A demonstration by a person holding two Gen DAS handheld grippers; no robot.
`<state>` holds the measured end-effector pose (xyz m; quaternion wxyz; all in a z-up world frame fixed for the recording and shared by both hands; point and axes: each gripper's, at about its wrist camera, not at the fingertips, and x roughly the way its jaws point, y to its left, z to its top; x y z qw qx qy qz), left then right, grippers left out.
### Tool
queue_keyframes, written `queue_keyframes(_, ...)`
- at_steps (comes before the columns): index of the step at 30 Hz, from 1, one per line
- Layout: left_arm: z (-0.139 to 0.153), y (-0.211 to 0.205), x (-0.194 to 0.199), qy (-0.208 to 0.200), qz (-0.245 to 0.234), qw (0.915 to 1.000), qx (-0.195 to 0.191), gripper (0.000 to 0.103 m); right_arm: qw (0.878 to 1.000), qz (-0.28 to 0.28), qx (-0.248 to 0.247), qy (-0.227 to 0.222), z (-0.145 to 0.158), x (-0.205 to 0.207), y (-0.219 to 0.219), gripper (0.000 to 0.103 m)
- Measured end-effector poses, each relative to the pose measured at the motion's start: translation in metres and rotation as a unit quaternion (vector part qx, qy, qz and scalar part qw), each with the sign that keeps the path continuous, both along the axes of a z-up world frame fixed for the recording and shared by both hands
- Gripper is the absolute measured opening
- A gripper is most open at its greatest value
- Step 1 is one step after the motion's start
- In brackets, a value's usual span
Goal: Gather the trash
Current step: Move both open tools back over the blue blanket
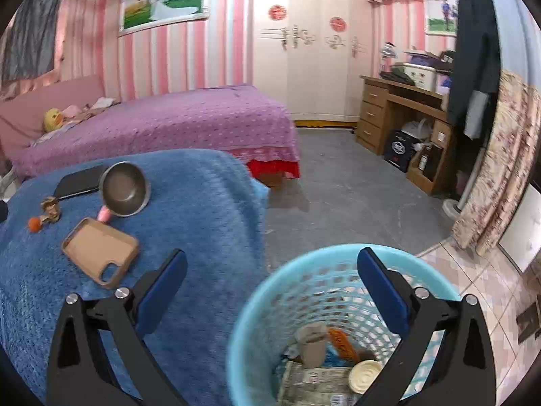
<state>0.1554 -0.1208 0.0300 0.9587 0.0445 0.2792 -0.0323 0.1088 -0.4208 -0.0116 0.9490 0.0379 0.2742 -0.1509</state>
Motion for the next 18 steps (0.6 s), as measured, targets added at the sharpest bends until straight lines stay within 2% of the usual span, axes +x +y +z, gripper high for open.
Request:
queue_keyframes(5,-0.012,0.031,0.015,0.012,0.022,0.9997,0.000,0.097,1.000,0.027,-0.004,0.001,-0.001,0.011,0.030,0.098)
queue_keyframes(14,-0.037,0.077,0.036,0.039,0.057,0.9976,-0.010,0.097,0.998,0.057,0.023,0.001,-0.007,0.038,0.076,0.098)
queue_keyframes(18,-0.049,0.092,0.046,0.049,0.067,0.9965,-0.009,0.097,0.997,0.073,0.013,0.003,-0.009,0.048,0.095,0.098)
